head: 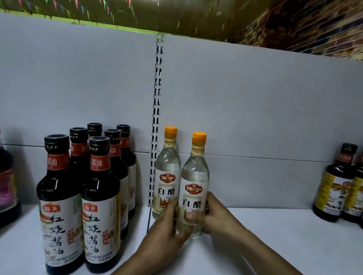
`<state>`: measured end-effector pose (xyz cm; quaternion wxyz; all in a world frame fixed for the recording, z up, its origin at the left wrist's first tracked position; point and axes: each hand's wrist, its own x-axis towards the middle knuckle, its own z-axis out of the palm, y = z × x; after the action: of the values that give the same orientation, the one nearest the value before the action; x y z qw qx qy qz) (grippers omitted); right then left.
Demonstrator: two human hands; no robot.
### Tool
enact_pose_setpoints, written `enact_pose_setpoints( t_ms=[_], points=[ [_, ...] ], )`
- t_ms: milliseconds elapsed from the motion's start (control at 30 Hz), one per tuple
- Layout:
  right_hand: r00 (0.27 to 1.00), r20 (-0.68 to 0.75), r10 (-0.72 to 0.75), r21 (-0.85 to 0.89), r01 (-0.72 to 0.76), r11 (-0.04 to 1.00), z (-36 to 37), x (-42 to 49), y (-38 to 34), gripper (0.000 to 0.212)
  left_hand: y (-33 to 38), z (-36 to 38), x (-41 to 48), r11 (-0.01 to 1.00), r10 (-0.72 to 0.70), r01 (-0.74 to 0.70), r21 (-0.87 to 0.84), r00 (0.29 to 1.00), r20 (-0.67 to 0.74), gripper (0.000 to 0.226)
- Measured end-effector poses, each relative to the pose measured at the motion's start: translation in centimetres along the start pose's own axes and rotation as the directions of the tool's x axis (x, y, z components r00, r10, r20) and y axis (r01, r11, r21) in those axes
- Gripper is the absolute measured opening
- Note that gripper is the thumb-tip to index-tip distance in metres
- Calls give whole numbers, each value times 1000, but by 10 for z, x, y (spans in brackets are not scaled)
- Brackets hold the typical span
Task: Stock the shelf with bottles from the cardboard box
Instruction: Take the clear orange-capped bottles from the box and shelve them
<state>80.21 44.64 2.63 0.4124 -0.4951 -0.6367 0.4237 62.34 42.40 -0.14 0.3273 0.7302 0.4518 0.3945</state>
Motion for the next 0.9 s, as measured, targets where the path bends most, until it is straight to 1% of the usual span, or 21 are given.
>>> enact_pose_setpoints(
  t_ms=[100, 167, 233, 300, 367, 500, 533, 667, 900],
  points=[
    [1000, -11, 16, 57, -16, 998, 0, 9, 4, 74, 0, 1, 0, 999, -20, 21, 31, 999, -26, 79],
    [999, -25, 30, 55, -28, 998, 0, 11, 6, 77, 1, 4, 0, 997, -26, 31, 75, 998, -65, 79],
    [999, -45, 20, 1, -20, 1000, 0, 12, 7, 73, 2, 5, 1, 993, -21, 33, 117, 994, -104, 74],
    [998, -68, 12, -39, -15, 999, 1, 15, 8, 66, 2, 5, 3, 991, -14, 31, 131, 992, -129, 63],
    [997, -75, 2, -40, -5, 999, 1, 18, 9, 59, 4, 4, 3, 988, -3, 25, 150, 990, -142, 56],
    [995, -98, -5, 1, 5, 1000, 2, 25, 15, 48, 5, 3, 3, 980, 31, 0, 200, 988, -152, 52],
    [994, -107, -9, 7, 10, 1000, 3, 26, 16, 50, 5, 3, 3, 979, 35, -3, 205, 988, -150, 53],
    [992, -122, -33, 2, 34, 999, 6, 28, 20, 71, 7, 3, 4, 973, 43, -11, 232, 990, -133, 60],
    [993, -109, -40, 30, 44, 999, 5, 29, 23, 73, 6, 5, 5, 962, 42, -8, 273, 992, -120, 63]
  ],
)
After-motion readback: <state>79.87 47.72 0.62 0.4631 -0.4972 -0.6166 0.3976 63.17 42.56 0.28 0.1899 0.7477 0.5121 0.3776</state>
